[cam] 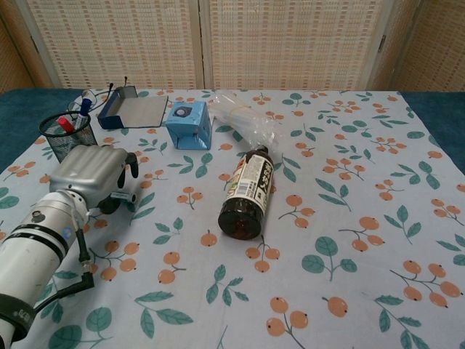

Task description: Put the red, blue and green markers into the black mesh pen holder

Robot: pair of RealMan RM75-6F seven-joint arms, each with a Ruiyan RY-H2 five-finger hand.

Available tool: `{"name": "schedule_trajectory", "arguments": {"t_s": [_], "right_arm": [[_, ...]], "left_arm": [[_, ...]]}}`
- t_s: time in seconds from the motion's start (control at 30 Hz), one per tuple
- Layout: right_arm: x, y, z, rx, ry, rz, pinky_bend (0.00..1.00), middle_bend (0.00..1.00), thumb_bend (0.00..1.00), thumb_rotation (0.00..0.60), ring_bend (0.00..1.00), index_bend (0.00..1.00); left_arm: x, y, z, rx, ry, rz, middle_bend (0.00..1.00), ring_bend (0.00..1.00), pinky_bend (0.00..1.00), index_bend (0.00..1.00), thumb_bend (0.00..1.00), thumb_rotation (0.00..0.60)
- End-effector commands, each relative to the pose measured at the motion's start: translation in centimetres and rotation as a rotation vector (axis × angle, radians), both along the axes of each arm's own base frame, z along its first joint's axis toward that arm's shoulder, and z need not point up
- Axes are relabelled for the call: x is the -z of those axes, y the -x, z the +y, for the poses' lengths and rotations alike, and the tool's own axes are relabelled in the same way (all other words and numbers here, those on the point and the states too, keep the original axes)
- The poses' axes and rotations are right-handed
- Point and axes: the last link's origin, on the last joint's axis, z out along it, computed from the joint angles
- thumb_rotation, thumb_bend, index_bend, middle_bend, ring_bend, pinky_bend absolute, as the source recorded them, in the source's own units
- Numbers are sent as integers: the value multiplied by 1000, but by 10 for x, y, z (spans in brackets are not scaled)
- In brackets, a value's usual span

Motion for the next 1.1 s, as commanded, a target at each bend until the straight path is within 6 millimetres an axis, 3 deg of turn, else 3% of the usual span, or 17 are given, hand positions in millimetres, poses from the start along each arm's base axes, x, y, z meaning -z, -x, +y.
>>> {"name": "schedule_trajectory", "arguments": {"t_s": [0.03,0.3,0.73,0.93,1.1], "right_arm": [[0,0,0,1,0,1,176,80,99,600,224,279],[-1,0,0,-1,11,4,176,80,98,600,226,279],[-1,-1,0,-6,13,4,176,80,98,600,233,279],[-2,-2,0,-10,14,-2,176,80,98,600,232,279],[-3,-3,1,-17,17,-8,177,80,98,600,233,279]], "left_arm": [[0,1,2,1,-3,-1,484,215,194,401,277,600],[-1,3,5,9,-21,-3,603,249,208,443,277,600],[-8,1,-2,34,-44,3,615,257,212,450,277,600],[-41,-17,-13,100,-101,-27,611,256,211,455,277,600],[-92,-28,-27,142,-142,-64,607,256,207,455,278,600]]}}
